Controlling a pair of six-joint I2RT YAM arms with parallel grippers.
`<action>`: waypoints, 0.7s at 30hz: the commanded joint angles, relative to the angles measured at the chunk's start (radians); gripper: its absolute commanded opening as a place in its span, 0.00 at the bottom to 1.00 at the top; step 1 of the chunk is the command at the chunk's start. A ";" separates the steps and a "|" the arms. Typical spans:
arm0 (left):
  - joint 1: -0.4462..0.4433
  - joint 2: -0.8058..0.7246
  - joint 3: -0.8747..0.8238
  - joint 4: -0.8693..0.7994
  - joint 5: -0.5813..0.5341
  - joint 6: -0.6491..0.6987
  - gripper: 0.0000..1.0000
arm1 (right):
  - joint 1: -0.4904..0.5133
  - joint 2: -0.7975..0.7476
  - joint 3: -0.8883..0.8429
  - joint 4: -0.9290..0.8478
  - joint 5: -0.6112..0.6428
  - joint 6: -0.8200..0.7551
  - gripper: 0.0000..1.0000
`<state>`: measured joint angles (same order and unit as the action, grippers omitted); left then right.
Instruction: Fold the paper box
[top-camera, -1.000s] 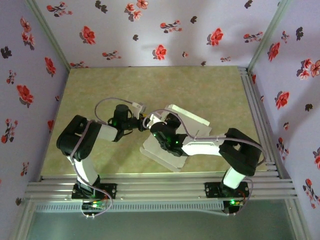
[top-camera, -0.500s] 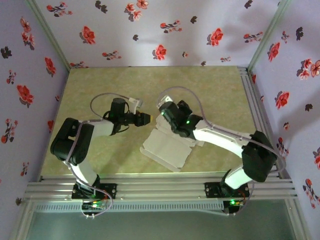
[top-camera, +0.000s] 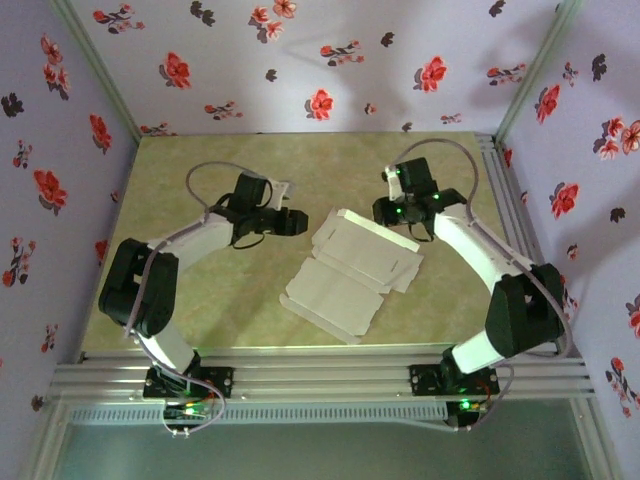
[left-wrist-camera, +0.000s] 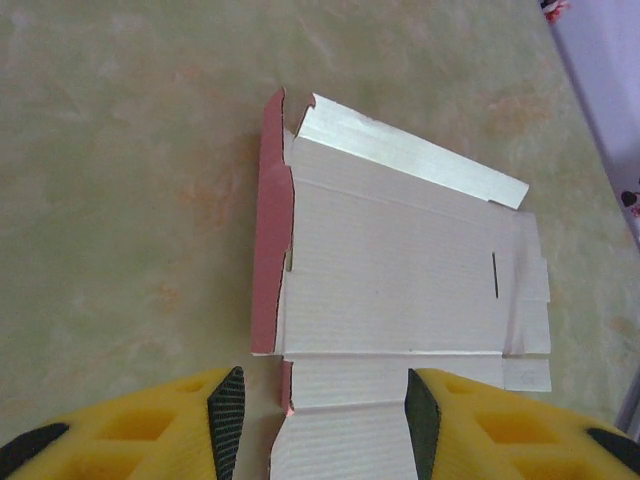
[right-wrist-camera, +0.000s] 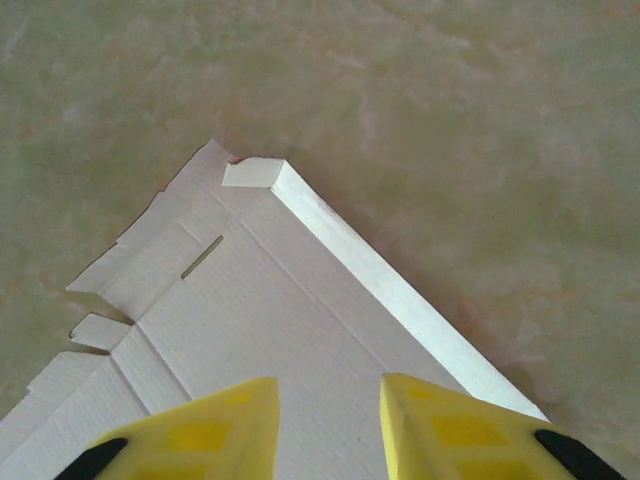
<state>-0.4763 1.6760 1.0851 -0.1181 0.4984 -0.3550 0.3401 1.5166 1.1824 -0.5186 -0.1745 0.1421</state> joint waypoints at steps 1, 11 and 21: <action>-0.021 0.008 0.045 -0.113 -0.041 -0.001 0.49 | -0.049 0.042 0.038 -0.024 -0.210 0.043 0.34; -0.048 -0.034 -0.022 -0.107 -0.054 -0.004 0.49 | -0.060 0.212 0.227 -0.170 -0.088 -0.066 0.39; -0.122 -0.164 -0.115 -0.119 -0.100 -0.133 0.47 | -0.110 0.486 0.445 -0.312 -0.157 -0.215 0.40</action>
<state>-0.5827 1.5749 0.9943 -0.2253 0.4286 -0.4255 0.2497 1.9396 1.5669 -0.7330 -0.3012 0.0032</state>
